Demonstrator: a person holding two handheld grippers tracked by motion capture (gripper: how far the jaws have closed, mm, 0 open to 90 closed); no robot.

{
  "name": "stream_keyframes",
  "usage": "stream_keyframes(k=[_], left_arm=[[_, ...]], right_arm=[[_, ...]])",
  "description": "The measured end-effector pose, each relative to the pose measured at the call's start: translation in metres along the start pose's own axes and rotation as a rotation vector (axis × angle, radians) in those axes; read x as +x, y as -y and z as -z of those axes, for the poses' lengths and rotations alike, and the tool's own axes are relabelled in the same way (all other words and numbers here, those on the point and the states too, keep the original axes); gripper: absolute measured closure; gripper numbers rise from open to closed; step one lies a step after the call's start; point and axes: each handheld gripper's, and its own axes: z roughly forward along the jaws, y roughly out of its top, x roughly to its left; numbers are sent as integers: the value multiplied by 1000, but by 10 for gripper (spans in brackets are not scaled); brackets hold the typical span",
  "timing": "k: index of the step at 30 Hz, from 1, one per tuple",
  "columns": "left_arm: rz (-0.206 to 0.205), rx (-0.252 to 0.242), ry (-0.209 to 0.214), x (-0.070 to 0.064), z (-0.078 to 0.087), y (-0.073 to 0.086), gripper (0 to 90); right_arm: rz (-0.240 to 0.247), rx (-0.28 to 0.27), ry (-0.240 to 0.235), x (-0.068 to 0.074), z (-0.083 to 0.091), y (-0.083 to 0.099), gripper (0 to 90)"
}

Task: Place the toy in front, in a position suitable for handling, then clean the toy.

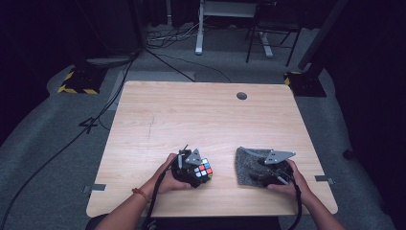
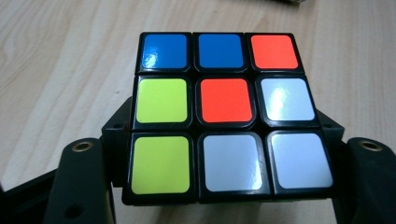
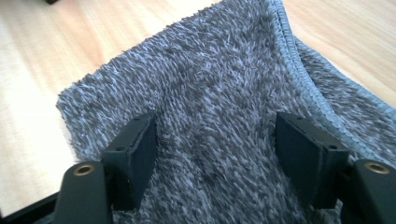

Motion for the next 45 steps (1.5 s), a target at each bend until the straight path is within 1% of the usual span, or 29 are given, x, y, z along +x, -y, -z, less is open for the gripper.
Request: stream_keyframes(k=[2,4,5,7,9,10,11,14,15,18,20,23,25,28,30,32,35,40,43,44,45], left_arm=[[-11,4,3,-4,-1,-1,326],[-11,9,-2,-7,-2,-1,321],[-2,11,-4,-8,-3,0,309],[7,27,-15,-11,-4,1,252],[15,13,-33,-15,-3,2,212],[22,-3,-30,-15,-3,2,167],[47,-11,-29,-16,-2,3,159],[38,0,-55,-18,0,6,159],[38,-4,-56,-18,2,6,161],[59,-32,-62,-15,6,8,165],[66,-31,-58,-12,6,8,170],[61,-27,-50,-10,5,9,185],[49,-31,-50,-9,5,8,194],[39,-30,-21,-7,3,8,224],[37,-23,-14,-7,1,7,229],[25,-25,-5,-8,0,5,263],[16,-14,-12,-9,-1,4,286],[36,-32,-8,-7,-1,5,314],[33,-26,-16,-6,-1,4,321],[24,-24,-17,-5,-1,4,323],[30,-31,-17,-5,-2,4,324]], right_arm=[[17,4,-13,4,0,-1,310],[30,8,-30,9,0,-1,312],[35,11,-32,10,0,-2,319],[35,11,-39,12,0,-1,330],[29,8,-46,11,0,-1,353],[31,6,-51,11,1,-1,367],[32,6,-52,11,1,-1,384],[33,6,-61,12,1,-1,446],[33,5,-63,12,2,-1,480],[32,1,-64,11,2,-2,586],[26,-3,-55,9,2,-1,639],[22,-10,-47,7,3,-1,701],[28,-9,-46,7,3,-1,719],[28,-12,-48,6,3,-1,732],[24,-12,-51,5,3,0,734],[27,-13,-47,6,3,-1,735],[28,-14,-48,5,3,0,740],[27,-17,-52,4,3,0,747],[34,-17,-48,5,3,0,756],[31,-20,-47,4,3,0,760],[31,-24,-48,4,4,0,764]])
